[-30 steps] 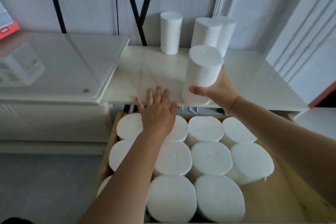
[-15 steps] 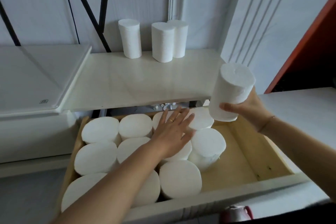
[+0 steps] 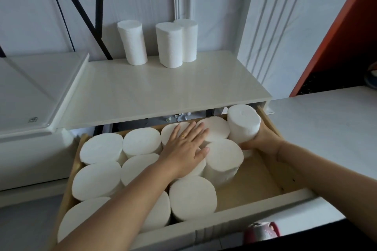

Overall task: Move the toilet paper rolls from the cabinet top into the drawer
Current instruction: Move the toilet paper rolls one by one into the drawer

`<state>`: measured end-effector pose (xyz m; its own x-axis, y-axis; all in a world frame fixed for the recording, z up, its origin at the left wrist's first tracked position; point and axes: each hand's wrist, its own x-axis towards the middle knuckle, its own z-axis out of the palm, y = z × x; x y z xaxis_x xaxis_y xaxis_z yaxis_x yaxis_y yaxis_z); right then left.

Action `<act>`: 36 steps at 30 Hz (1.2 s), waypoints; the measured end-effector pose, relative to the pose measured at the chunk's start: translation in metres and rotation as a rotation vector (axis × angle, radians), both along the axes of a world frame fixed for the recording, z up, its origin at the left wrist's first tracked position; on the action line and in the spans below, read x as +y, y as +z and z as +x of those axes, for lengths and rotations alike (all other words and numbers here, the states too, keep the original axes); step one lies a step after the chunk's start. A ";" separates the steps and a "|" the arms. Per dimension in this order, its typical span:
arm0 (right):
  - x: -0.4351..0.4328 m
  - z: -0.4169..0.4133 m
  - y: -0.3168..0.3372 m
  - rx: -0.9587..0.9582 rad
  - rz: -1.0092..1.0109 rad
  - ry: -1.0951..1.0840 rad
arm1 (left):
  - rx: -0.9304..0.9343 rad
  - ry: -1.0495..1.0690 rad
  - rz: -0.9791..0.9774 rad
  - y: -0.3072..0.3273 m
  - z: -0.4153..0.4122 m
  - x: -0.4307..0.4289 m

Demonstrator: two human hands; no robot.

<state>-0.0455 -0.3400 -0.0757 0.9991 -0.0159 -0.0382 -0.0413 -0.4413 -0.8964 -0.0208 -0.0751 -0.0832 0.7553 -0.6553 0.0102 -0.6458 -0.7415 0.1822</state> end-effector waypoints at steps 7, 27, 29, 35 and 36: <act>-0.008 0.001 -0.013 0.145 -0.079 0.012 | 0.002 0.000 0.010 0.001 -0.001 0.000; -0.012 0.033 0.030 0.385 -0.558 0.051 | 0.009 0.002 0.019 0.000 -0.001 0.000; -0.014 0.029 0.037 0.468 -0.513 0.097 | 0.010 0.001 0.017 0.000 -0.001 0.000; -0.025 0.007 0.044 0.625 -0.353 0.139 | 0.008 -0.003 0.015 0.000 -0.002 0.000; -0.028 0.004 0.045 0.633 -0.345 0.136 | 0.007 -0.004 0.015 0.000 -0.002 0.000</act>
